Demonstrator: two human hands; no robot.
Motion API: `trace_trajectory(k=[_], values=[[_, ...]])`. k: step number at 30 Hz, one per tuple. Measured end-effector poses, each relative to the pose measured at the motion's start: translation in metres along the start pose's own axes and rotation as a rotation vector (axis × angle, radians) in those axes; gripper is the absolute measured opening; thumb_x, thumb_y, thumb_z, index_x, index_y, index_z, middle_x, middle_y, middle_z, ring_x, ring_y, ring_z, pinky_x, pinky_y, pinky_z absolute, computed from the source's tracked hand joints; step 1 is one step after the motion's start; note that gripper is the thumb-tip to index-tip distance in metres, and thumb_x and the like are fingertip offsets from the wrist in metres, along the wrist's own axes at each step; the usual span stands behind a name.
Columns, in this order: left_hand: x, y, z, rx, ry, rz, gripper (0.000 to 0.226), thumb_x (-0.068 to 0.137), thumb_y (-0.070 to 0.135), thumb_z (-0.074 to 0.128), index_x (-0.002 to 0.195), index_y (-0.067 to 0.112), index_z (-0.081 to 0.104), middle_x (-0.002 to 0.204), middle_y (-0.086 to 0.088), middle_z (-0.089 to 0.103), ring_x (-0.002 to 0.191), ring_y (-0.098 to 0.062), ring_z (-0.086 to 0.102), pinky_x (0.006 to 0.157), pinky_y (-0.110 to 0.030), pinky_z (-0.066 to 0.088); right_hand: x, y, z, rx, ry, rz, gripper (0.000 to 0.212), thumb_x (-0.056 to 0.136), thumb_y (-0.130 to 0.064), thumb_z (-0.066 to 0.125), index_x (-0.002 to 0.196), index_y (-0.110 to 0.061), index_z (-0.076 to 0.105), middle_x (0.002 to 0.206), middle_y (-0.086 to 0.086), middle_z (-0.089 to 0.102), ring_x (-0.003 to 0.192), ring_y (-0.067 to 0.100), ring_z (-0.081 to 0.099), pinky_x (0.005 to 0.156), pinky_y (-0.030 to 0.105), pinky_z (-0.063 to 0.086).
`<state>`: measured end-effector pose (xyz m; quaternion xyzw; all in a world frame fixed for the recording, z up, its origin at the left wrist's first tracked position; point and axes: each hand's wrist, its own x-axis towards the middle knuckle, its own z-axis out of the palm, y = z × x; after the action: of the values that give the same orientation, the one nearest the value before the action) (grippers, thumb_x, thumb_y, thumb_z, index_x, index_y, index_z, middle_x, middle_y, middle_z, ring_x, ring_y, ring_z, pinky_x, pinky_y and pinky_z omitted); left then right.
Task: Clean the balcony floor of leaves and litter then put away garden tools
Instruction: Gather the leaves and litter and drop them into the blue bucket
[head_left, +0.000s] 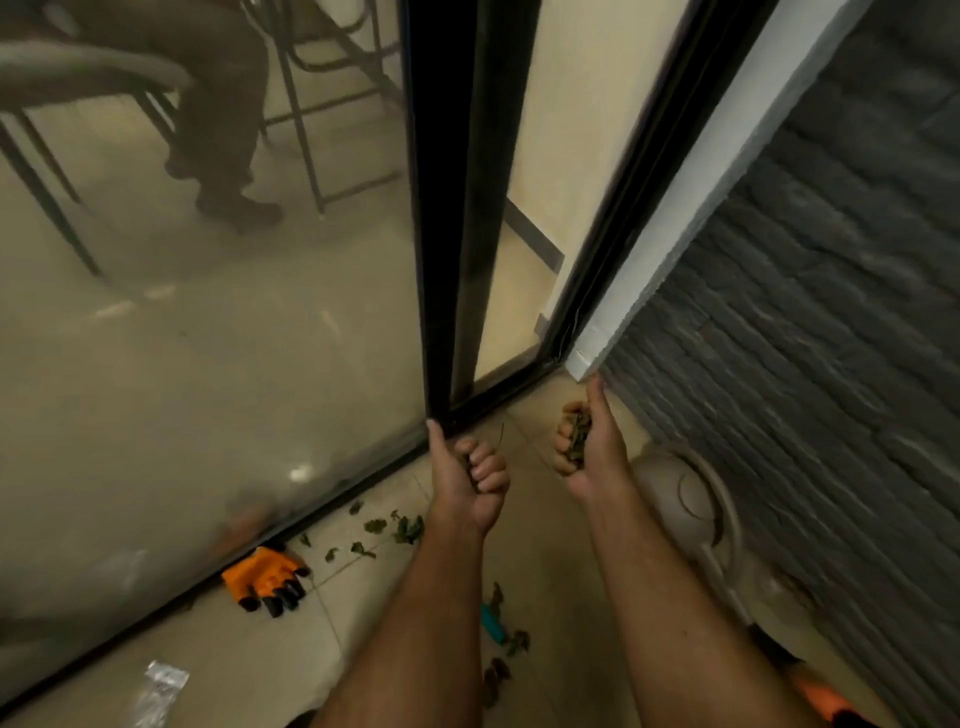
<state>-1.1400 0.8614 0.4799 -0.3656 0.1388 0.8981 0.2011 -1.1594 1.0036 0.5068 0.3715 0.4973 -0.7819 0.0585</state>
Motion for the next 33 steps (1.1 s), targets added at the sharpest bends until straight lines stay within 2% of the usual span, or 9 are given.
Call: trace_trajectory(k=[2, 5, 8, 11, 14, 16, 20, 28, 33], values=[[-0.047, 0.02, 0.012, 0.004, 0.073, 0.037, 0.062, 0.092, 0.069, 0.043, 0.051, 0.022, 0.038, 0.051, 0.004, 0.029, 0.033, -0.006, 0.023, 0.034, -0.016, 0.01, -0.036, -0.015, 0.022, 0.055, -0.027, 0.079, 0.056, 0.089, -0.073, 0.045, 0.071, -0.021, 0.052, 0.055, -0.002, 0.041, 0.043, 0.011, 0.033, 0.04, 0.018, 0.016], [-0.12, 0.059, 0.041, 0.037, 0.123, 0.096, 0.059, 0.094, 0.062, 0.045, 0.053, 0.02, 0.041, 0.065, -0.003, 0.047, 0.032, -0.005, 0.024, 0.029, -0.013, 0.013, -0.096, -0.052, 0.061, 0.04, -0.069, 0.175, 0.052, 0.096, -0.064, 0.039, 0.073, -0.019, 0.051, 0.054, 0.0, 0.04, 0.041, 0.012, 0.032, 0.041, 0.018, 0.015], [-0.175, 0.088, 0.066, 0.045, 0.137, 0.119, 0.053, 0.098, 0.052, 0.047, 0.058, 0.018, 0.036, 0.1, -0.016, 0.067, 0.03, -0.004, 0.024, 0.026, -0.014, 0.016, -0.143, -0.088, 0.091, -0.091, -0.093, 0.183, 0.046, 0.099, -0.056, 0.041, 0.076, -0.017, 0.051, 0.054, 0.0, 0.039, 0.04, 0.012, 0.031, 0.039, 0.017, 0.016], [-0.214, 0.1, 0.085, 0.06, 0.165, 0.153, 0.048, 0.101, 0.045, 0.046, 0.064, 0.017, 0.032, 0.117, -0.023, 0.064, 0.029, -0.003, 0.026, 0.027, -0.014, 0.021, -0.17, -0.115, 0.115, -0.174, -0.192, 0.189, 0.044, 0.098, -0.055, 0.046, 0.075, -0.017, 0.052, 0.055, 0.001, 0.037, 0.039, 0.011, 0.028, 0.038, 0.017, 0.014], [-0.244, 0.1, 0.101, 0.022, 0.179, 0.166, 0.048, 0.1, 0.044, 0.049, 0.064, 0.016, 0.034, 0.108, -0.023, 0.069, 0.03, -0.004, 0.035, 0.028, -0.014, 0.031, -0.187, -0.141, 0.133, -0.259, -0.327, 0.19, 0.044, 0.097, -0.055, 0.048, 0.074, -0.018, 0.052, 0.055, 0.001, 0.04, 0.04, 0.011, 0.03, 0.037, 0.016, 0.016], [-0.257, 0.097, 0.11, 0.031, 0.227, 0.202, 0.047, 0.098, 0.043, 0.055, 0.064, 0.015, 0.04, 0.084, -0.018, 0.073, 0.033, -0.007, 0.044, 0.032, -0.016, 0.041, -0.193, -0.151, 0.142, -0.322, -0.4, 0.181, 0.044, 0.097, -0.055, 0.049, 0.075, -0.017, 0.052, 0.055, 0.0, 0.04, 0.041, 0.011, 0.031, 0.038, 0.017, 0.016], [-0.29, 0.081, 0.124, 0.01, 0.306, 0.428, 0.048, 0.093, 0.045, 0.061, 0.057, 0.017, 0.045, 0.052, -0.002, 0.05, 0.037, -0.007, 0.047, 0.033, -0.017, 0.044, -0.205, -0.162, 0.15, -0.487, -0.582, 0.186, 0.043, 0.097, -0.055, 0.051, 0.076, -0.016, 0.05, 0.053, -0.001, 0.038, 0.042, 0.011, 0.03, 0.04, 0.02, 0.014], [-0.346, 0.013, 0.124, -0.169, 0.329, 0.746, 0.047, 0.094, 0.056, 0.05, 0.067, 0.021, 0.033, 0.045, 0.008, 0.025, 0.031, -0.001, 0.023, 0.028, -0.013, 0.016, -0.26, -0.169, 0.158, -0.751, -0.96, 0.154, 0.041, 0.095, -0.055, 0.053, 0.083, -0.015, 0.052, 0.053, -0.001, 0.038, 0.041, 0.012, 0.033, 0.037, 0.02, 0.018], [-0.402, -0.023, 0.109, -0.361, 0.323, 0.979, 0.041, 0.084, 0.054, 0.06, 0.072, 0.02, 0.04, 0.058, 0.007, 0.024, 0.038, -0.001, 0.022, 0.029, -0.012, 0.016, -0.31, -0.159, 0.155, -0.865, -1.12, 0.157, 0.034, 0.098, -0.045, 0.051, 0.084, -0.014, 0.055, 0.055, -0.002, 0.043, 0.042, 0.012, 0.036, 0.038, 0.021, 0.02]])
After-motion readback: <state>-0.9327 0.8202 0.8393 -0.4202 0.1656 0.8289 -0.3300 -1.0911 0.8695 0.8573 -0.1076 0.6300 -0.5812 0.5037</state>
